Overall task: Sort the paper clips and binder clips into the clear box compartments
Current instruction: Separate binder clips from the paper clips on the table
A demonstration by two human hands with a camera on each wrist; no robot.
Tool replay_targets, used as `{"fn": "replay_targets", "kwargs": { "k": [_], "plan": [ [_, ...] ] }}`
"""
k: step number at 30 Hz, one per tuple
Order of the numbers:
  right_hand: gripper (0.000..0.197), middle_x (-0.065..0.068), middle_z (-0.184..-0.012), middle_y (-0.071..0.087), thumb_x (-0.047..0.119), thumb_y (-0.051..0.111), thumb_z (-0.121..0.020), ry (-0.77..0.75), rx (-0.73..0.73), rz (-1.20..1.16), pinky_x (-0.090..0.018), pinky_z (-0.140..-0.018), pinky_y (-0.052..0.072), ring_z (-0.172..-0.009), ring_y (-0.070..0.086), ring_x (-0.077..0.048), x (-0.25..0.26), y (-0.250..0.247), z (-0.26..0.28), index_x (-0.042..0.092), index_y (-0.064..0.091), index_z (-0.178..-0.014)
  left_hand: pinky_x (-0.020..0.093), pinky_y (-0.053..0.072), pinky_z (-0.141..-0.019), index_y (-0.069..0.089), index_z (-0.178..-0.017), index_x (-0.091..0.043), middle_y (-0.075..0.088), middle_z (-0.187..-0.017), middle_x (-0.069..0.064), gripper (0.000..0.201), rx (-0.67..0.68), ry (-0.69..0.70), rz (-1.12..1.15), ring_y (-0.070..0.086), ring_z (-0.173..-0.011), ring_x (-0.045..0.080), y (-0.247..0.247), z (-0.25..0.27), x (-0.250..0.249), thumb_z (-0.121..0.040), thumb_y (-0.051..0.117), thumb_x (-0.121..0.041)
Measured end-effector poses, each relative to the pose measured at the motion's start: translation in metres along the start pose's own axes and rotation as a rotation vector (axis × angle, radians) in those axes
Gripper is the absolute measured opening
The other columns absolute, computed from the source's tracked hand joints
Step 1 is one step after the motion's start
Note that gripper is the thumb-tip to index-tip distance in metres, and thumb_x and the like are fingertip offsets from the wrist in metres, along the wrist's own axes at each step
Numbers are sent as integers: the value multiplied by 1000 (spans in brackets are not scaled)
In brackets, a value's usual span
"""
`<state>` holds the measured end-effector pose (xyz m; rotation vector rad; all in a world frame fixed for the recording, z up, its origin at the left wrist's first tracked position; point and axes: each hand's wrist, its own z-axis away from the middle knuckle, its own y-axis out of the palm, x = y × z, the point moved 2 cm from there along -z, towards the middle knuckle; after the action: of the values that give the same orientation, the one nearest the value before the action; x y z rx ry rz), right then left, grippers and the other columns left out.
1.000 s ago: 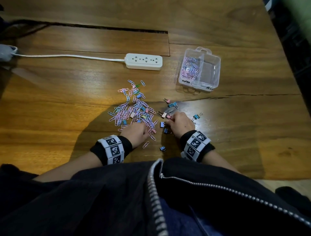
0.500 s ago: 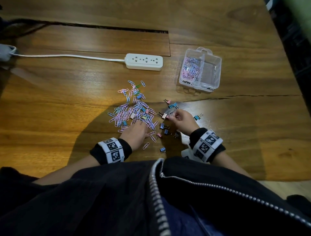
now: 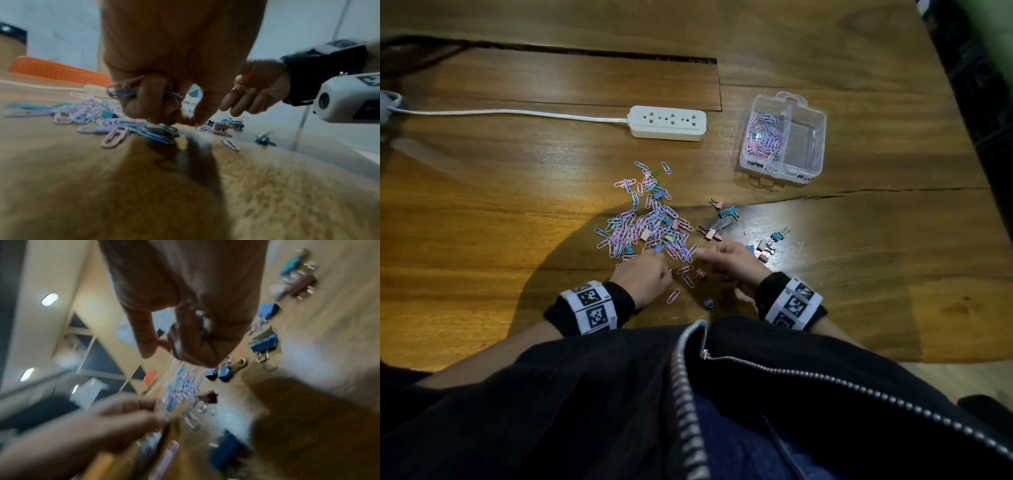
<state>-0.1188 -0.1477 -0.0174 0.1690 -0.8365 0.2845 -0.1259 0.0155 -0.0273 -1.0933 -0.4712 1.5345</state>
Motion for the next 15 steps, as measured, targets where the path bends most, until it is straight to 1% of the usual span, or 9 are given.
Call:
{"fn": "replay_targets", "kwargs": {
  "k": [2, 4, 6, 7, 9, 11, 12, 14, 15],
  "plan": [
    [38, 3, -53, 34, 20, 68, -81, -114, -104, 394, -13, -42, 30, -43, 36, -5, -1, 6, 1, 14, 38, -58, 27, 39, -63, 49, -74, -17, 46, -77, -2, 16, -28, 48, 124, 46, -71, 15, -1, -1, -1, -88, 51, -24],
    [37, 4, -55, 35, 22, 72, -76, -158, -170, 703, -20, -50, 32, -54, 37, -12, -3, 12, 0, 13, 40, -59, 24, 38, -56, 46, -64, -16, 49, -70, 1, 23, 16, 36, 483, 45, -61, 11, -3, -4, 3, -86, 54, -13],
    [34, 5, -58, 38, 21, 71, -77, -168, -199, 817, -25, -58, 34, -64, 42, -16, -6, 11, -3, 15, 42, -61, 18, 33, -42, 43, -60, -14, 54, -64, 5, 29, 90, -28, 903, 42, -42, 5, -4, -8, 8, -86, 50, -1],
    [33, 4, -60, 41, 19, 68, -79, -160, -216, 828, -26, -62, 35, -67, 43, -17, -5, 9, -3, 16, 41, -62, 15, 28, -34, 41, -60, -13, 56, -59, 4, 31, 113, -52, 1043, 37, -34, 3, -4, -9, 10, -86, 46, 4],
    [29, 3, -66, 45, 15, 62, -83, -140, -282, 848, -26, -64, 36, -70, 46, -16, -4, 2, -3, 19, 40, -64, 12, 20, -29, 37, -62, -12, 57, -47, 0, 32, 149, -87, 1189, 31, -27, 2, -5, -11, 11, -85, 40, 10],
    [23, 3, -70, 49, 17, 60, -83, -161, -352, 876, -26, -61, 34, -71, 47, -16, -1, -5, 0, 20, 42, -69, 12, 19, -30, 38, -64, -13, 51, -44, -1, 30, 196, -110, 1203, 29, -28, 3, -5, -12, 10, -86, 36, 8],
    [19, 3, -72, 51, 20, 61, -82, -185, -370, 879, -25, -61, 34, -72, 48, -16, 1, -7, 2, 20, 45, -72, 14, 20, -32, 40, -66, -13, 47, -47, -2, 28, 218, -123, 1150, 30, -30, 3, -4, -12, 8, -88, 37, 3],
    [15, 4, -74, 53, 26, 64, -81, -252, -340, 893, -22, -61, 34, -71, 48, -14, 0, -3, 7, 20, 51, -75, 20, 30, -43, 45, -69, -15, 43, -57, -2, 23, 203, -81, 817, 36, -42, 5, -3, -8, 5, -92, 44, -13],
    [13, 4, -74, 54, 28, 65, -81, -293, -302, 912, -16, -57, 33, -70, 48, -12, -1, 1, 9, 18, 56, -77, 23, 34, -51, 48, -70, -16, 44, -61, -3, 22, 174, -23, 584, 40, -50, 6, -3, -6, 4, -91, 51, -24]
  ]
}}
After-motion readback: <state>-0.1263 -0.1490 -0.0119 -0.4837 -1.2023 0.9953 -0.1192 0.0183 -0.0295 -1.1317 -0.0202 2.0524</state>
